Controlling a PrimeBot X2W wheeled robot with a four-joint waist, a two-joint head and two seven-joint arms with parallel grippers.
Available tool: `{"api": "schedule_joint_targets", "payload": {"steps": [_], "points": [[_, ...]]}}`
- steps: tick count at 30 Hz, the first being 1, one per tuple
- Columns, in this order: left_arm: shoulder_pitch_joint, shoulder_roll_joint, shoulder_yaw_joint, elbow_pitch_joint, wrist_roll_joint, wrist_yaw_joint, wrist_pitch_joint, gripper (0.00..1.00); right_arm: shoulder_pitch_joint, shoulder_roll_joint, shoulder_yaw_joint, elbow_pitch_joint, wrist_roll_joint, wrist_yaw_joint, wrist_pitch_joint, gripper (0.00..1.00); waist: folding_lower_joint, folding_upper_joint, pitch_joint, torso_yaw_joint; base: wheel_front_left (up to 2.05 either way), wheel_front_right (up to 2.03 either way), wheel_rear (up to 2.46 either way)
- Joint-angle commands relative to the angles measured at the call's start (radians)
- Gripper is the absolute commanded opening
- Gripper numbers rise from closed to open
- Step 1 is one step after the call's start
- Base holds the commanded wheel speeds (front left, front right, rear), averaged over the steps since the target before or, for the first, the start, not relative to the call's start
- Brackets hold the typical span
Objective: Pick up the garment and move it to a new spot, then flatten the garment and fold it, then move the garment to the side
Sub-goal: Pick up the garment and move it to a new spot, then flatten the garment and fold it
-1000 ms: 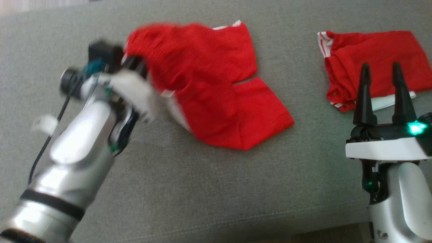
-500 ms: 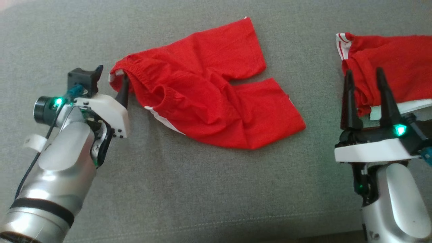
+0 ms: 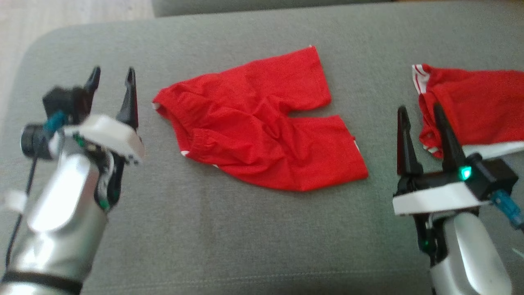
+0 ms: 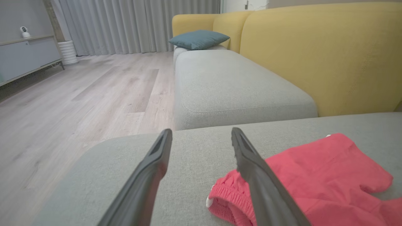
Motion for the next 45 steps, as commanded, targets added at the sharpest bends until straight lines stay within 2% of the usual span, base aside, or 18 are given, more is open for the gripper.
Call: {"api": "schedule_joint_targets", "payload": {"steps": [1,3,6,10,14,19,23,32,39,40,41,42,43,45], "points": [[-0.015,0.045,0.049,-0.047,0.014,0.007,-0.012,1.0,-0.002,-0.001,0.024,-0.026,0.006,0.007,-0.011,1.0,0.0,0.0,-0.024,0.023,0.0,0.0,0.0],[0.041,0.052,0.057,-0.122,0.06,0.022,-0.012,1.0,0.012,-0.001,0.019,-0.02,0.005,0.007,-0.011,1.0,0.0,0.0,-0.044,0.041,0.0,0.0,0.0],[0.144,0.033,0.095,-0.23,0.087,0.054,-0.012,1.0,0.034,-0.001,0.009,-0.013,0.003,0.007,-0.011,1.0,0.0,0.0,-0.071,0.065,0.0,0.0,0.0],[0.286,-0.013,0.141,-0.36,0.113,0.089,-0.012,1.0,0.064,-0.001,-0.005,-0.002,0.0,0.007,-0.011,1.0,0.0,0.0,-0.101,0.092,0.0,0.0,0.0],[0.385,-0.063,0.172,-0.442,0.13,0.1,-0.012,1.0,0.081,-0.001,-0.015,0.009,-0.007,0.007,-0.011,1.0,0.0,0.0,-0.111,0.111,0.0,0.0,0.0],[0.415,-0.099,0.164,-0.47,0.166,0.068,-0.012,1.0,0.065,-0.001,-0.026,0.032,-0.019,0.007,-0.003,1.0,0.0,0.0,-0.093,0.141,0.0,0.0,0.0],[0.402,-0.118,0.158,-0.465,0.183,0.042,-0.012,1.0,0.021,-0.001,-0.038,0.076,-0.03,0.007,0.053,1.0,0.0,0.0,-0.064,0.172,0.0,0.0,0.0],[0.382,-0.159,0.168,-0.426,0.203,0.003,-0.012,1.0,-0.132,-0.001,-0.105,0.293,-0.032,0.007,0.239,1.0,0.0,0.0,0.01,0.237,0.0,0.0,0.0],[0.369,-0.185,0.189,-0.409,0.219,-0.019,-0.012,1.0,-0.202,-0.001,-0.129,0.418,-0.043,0.007,0.3,1.0,0.0,0.0,0.039,0.266,0.0,0.0,0.0],[0.369,-0.188,0.193,-0.407,0.222,-0.022,-0.012,1.0,-0.21,-0.001,-0.125,0.429,-0.041,0.007,0.302,0.84,0.0,0.0,0.041,0.267,0.0,0.0,0.0],[0.369,-0.188,0.193,-0.407,0.222,-0.022,-0.012,1.0,-0.21,-0.001,-0.125,0.429,-0.041,0.007,0.302,0.84,0.0,0.0,0.041,0.267,0.0,0.0,0.0],[0.369,-0.191,0.196,-0.405,0.224,-0.025,-0.012,1.0,-0.219,-0.001,-0.121,0.438,-0.042,0.007,0.298,0.24,0.0,0.0,0.043,0.268,0.0,0.0,0.0],[0.369,-0.194,0.199,-0.402,0.227,-0.028,-0.012,1.0,-0.228,-0.001,-0.115,0.444,-0.044,0.007,0.292,0.0,0.0,0.0,0.045,0.269,0.0,0.0,0.0],[0.37,-0.199,0.204,-0.399,0.233,-0.033,-0.012,1.0,-0.247,-0.001,-0.113,0.453,-0.038,0.007,0.273,0.0,0.0,0.0,0.047,0.269,0.0,0.0,0.0]]}}
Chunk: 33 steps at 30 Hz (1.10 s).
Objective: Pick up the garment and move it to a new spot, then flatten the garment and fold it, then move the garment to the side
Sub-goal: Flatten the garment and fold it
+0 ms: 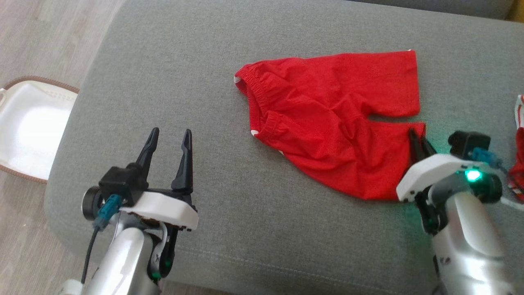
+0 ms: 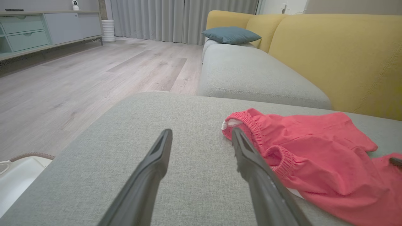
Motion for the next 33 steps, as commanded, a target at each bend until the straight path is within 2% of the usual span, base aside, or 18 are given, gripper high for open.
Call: {"api": "schedule_joint_targets", "payload": {"steps": [1,6,13,24,25,33], "points": [[-0.04,0.008,0.044,-0.028,0.009,-0.003,-0.008,1.0,-0.046,-0.001,0.024,-0.027,0.003,0.007,-0.018,0.0,0.0,0.0,0.0,0.0,0.0,0.0,0.0],[-0.046,-0.006,0.056,-0.02,0.024,-0.015,-0.008,1.0,-0.131,-0.001,-0.031,-0.008,0.007,0.007,-0.05,0.0,0.0,0.0,0.004,0.0,0.0,0.0,0.0],[-0.054,-0.023,0.065,-0.021,0.037,-0.031,-0.008,1.0,-0.245,-0.021,-0.129,0.041,-0.05,0.007,-0.023,0.0,0.0,0.0,0.023,0.012,0.0,0.0,0.0],[-0.072,-0.046,0.085,-0.026,0.05,-0.05,-0.008,1.0,-0.378,-0.074,-0.169,0.177,-0.187,0.007,-0.026,0.0,0.0,0.0,0.072,0.016,0.0,0.0,0.0],[-0.075,-0.048,0.09,-0.023,0.053,-0.052,-0.008,1.0,-0.395,-0.084,-0.143,0.21,-0.206,0.007,-0.027,1.0,0.0,0.0,0.075,0.01,0.0,0.0,0.0],[-0.071,-0.055,0.109,-0.015,0.069,-0.064,-0.008,1.0,-0.395,-0.1,-0.101,0.273,-0.209,0.007,-0.113,1.0,0.0,0.0,0.021,-0.034,0.0,0.0,0.0]]}}
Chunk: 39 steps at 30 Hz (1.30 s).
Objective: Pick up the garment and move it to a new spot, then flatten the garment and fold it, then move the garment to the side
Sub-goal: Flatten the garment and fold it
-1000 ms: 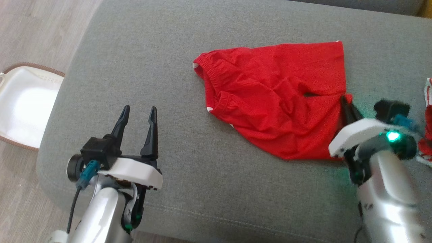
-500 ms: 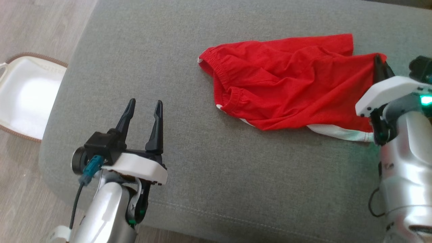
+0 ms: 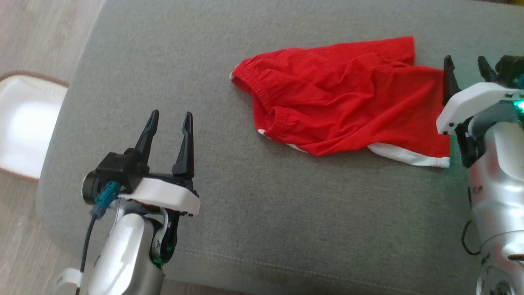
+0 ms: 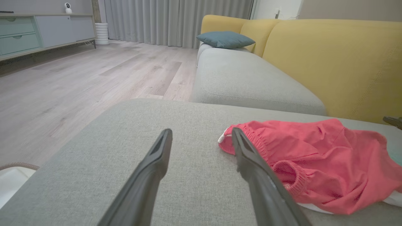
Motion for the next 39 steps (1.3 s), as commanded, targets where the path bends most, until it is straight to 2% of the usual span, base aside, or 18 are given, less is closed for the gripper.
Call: {"api": "schedule_joint_targets", "payload": {"steps": [1,10,18,23,26,31,39], "points": [[-0.02,0.006,0.04,-0.028,0.015,-0.004,-0.008,1.0,-0.006,0.008,0.034,-0.025,0.011,0.007,-0.038,1.0,0.0,0.0,-0.034,-0.024,0.0,0.0,0.0],[0.027,0.004,0.056,-0.025,0.023,-0.012,-0.008,1.0,0.15,0.064,0.062,-0.101,0.093,0.007,-0.153,1.0,0.0,0.0,-0.13,-0.092,0.0,0.0,0.0],[0.071,0.003,0.047,-0.01,0.024,-0.025,-0.008,1.0,0.397,0.1,0.101,-0.311,0.178,0.007,-0.187,1.0,0.0,0.0,-0.174,-0.146,0.0,0.0,0.0],[0.068,0.013,0.031,0.018,0.036,-0.042,-0.008,1.0,0.486,0.102,0.155,-0.424,0.251,0.007,-0.176,1.0,0.0,0.0,-0.166,-0.176,0.0,0.0,0.0],[0.047,0.033,0.002,0.051,0.056,-0.064,0.004,1.0,0.506,0.102,0.172,-0.477,0.266,0.007,-0.156,1.0,0.0,0.0,-0.154,-0.189,0.0,0.0,0.0],[-0.027,0.095,-0.086,0.137,0.136,-0.101,0.082,1.0,0.518,0.102,0.18,-0.547,0.271,0.007,-0.125,1.0,0.0,0.0,-0.119,-0.208,0.0,0.0,0.0],[-0.185,0.18,-0.21,0.286,0.24,-0.131,0.146,1.0,0.52,0.102,0.185,-0.604,0.281,0.007,-0.103,1.0,0.0,0.0,-0.057,-0.236,0.0,0.0,0.0]]}}
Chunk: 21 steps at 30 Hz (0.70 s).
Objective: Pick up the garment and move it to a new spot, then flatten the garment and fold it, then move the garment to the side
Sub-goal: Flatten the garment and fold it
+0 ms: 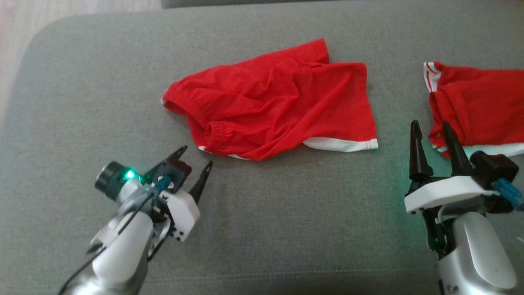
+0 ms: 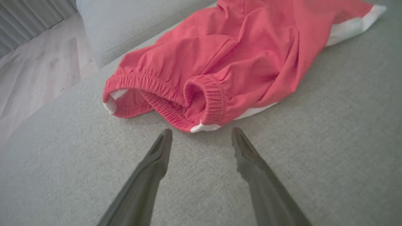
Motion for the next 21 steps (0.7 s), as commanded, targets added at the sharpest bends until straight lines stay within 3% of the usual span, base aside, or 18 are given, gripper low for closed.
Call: {"api": "schedule_joint_targets", "payload": {"steps": [1,18,19,20,21], "points": [[-0.077,0.038,0.011,0.004,0.016,-0.003,-0.005,1.0,-0.017,0.0,0.025,-0.043,0.009,0.007,0.003,1.0,0.0,0.0,0.023,-0.015,0.0,0.0,0.0],[-0.226,0.042,-0.08,0.191,-0.018,-0.011,-0.073,0.98,-0.034,0.0,0.029,-0.058,0.02,0.007,0.008,1.0,0.0,0.0,0.066,-0.047,0.0,0.0,0.0],[-0.231,0.04,-0.084,0.2,-0.025,-0.011,-0.073,0.36,-0.034,0.0,0.028,-0.058,0.02,0.007,0.008,1.0,0.0,0.0,0.067,-0.046,0.0,0.0,0.0],[-0.236,0.038,-0.088,0.207,-0.03,-0.011,-0.074,0.0,-0.035,0.0,0.027,-0.058,0.019,0.007,0.008,1.0,0.0,0.0,0.068,-0.045,0.0,0.0,0.0],[-0.241,0.036,-0.092,0.214,-0.036,-0.011,-0.075,0.0,-0.035,0.0,0.025,-0.057,0.018,0.007,0.007,1.0,0.0,0.0,0.068,-0.044,0.0,0.0,0.0]]}}
